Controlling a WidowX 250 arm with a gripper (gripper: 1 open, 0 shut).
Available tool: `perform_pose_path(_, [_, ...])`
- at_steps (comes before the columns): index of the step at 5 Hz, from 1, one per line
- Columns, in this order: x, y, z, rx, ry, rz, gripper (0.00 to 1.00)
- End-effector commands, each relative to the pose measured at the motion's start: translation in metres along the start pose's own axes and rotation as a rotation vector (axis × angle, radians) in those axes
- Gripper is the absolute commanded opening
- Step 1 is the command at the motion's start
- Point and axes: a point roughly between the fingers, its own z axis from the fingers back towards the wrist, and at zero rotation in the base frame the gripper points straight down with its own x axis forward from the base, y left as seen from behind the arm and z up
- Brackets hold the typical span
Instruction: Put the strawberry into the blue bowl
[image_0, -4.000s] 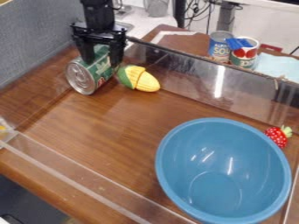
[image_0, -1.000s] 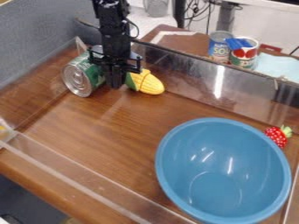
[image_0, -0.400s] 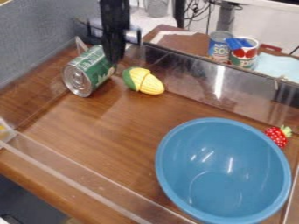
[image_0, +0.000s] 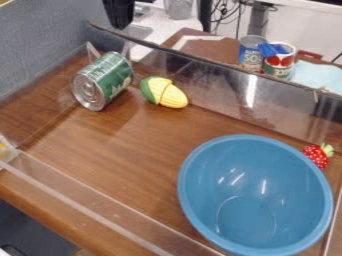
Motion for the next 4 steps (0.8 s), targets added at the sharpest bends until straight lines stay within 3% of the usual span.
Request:
perform_pose_path(1, [-0.015, -0.005, 0.012, 0.016, -0.064, -0.007, 1.0])
perform_pose_path(2, [-0.025, -0.009, 0.004, 0.01, -0.06, -0.033, 0.0])
perform_pose_path(3, [-0.034, -0.015, 0.014, -0.01, -0.086, -0.059, 0.0])
perform_pose_path(4, [-0.028, -0.026, 0.014, -0.017, -0.096, -0.05, 0.0])
